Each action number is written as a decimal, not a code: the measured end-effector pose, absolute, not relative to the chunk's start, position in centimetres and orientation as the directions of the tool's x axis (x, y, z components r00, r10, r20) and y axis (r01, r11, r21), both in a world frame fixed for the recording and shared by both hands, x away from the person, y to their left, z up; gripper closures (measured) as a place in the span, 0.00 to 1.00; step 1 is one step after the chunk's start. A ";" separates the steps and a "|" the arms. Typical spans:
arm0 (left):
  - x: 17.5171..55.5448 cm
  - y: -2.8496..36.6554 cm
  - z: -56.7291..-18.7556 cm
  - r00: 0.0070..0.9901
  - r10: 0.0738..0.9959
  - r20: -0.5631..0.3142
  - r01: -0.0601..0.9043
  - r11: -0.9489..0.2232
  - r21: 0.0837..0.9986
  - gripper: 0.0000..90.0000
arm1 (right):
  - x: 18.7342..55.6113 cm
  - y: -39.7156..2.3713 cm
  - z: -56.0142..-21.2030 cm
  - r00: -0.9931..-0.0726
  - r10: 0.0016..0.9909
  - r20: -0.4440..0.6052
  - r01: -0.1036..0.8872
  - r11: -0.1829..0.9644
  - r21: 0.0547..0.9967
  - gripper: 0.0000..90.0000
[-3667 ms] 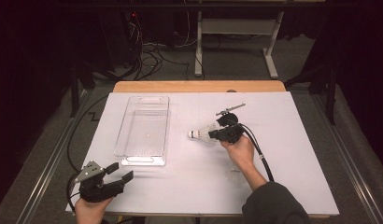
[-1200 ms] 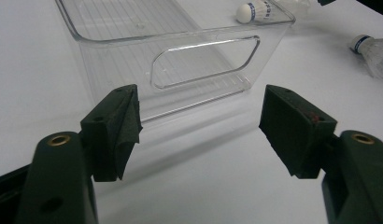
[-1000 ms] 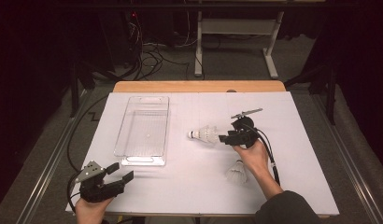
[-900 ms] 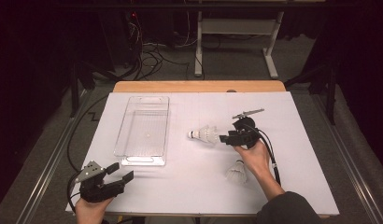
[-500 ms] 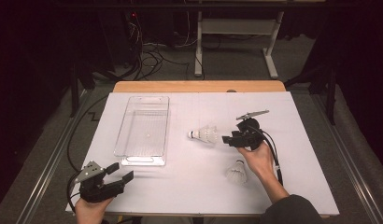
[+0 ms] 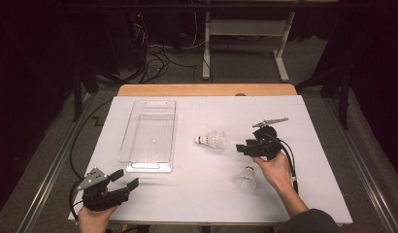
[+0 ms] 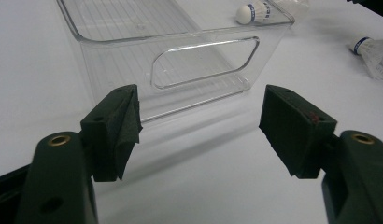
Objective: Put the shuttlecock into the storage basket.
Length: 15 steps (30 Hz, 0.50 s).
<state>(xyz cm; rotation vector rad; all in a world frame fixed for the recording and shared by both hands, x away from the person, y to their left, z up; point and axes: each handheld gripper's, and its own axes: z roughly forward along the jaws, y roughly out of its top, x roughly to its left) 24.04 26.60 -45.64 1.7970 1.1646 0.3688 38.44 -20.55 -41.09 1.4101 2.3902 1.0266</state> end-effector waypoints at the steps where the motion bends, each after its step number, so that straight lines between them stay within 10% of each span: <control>1: 24.0 26.6 -45.6 0.505 0.834 -0.221 0.554 -0.117 0.824 0.33 | 38.3 -20.6 -41.1 -0.533 0.827 0.181 0.699 0.309 0.645 0.55; 15: 24.1 26.5 -45.7 0.502 0.836 -0.224 0.562 -0.117 0.819 0.33 | 36.7 -22.1 -41.3 -0.529 0.832 0.169 0.681 0.296 0.670 0.55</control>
